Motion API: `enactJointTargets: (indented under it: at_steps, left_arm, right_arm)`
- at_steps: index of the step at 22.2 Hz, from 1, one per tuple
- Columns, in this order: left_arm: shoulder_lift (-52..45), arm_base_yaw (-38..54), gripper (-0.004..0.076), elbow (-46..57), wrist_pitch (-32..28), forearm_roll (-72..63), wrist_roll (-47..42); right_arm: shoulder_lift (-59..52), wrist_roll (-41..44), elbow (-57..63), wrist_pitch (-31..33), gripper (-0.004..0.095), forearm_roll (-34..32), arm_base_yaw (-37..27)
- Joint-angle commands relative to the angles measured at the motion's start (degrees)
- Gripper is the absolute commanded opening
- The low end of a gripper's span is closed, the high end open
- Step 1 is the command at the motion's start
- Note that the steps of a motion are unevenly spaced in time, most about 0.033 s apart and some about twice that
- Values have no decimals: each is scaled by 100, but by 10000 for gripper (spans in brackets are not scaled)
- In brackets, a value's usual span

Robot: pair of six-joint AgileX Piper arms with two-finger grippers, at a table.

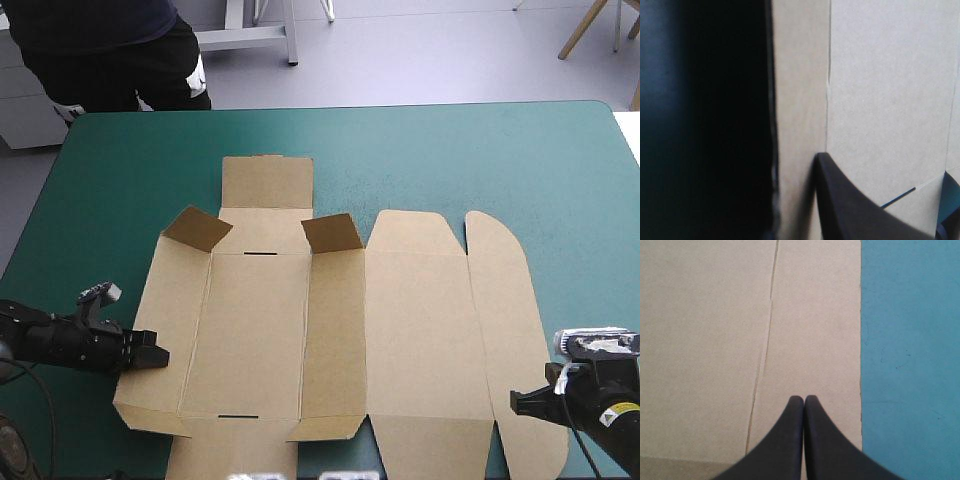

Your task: Fold the box

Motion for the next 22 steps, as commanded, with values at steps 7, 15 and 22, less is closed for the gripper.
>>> enactJointTargets:
  at_steps: [7,15,22]
  left_arm:
    - [-99,-177,-10,-87,570,-52,124]
    - [-99,-1241,-10,-995,468,520,-136]
    - [-68,-2590,-10,-3093,-256,2054,-914]
  right_arm:
    - [39,-66,-132,-302,-19,58,11]
    - [39,-66,-132,-302,-19,58,11]
    - [39,-66,-132,-302,-19,58,11]
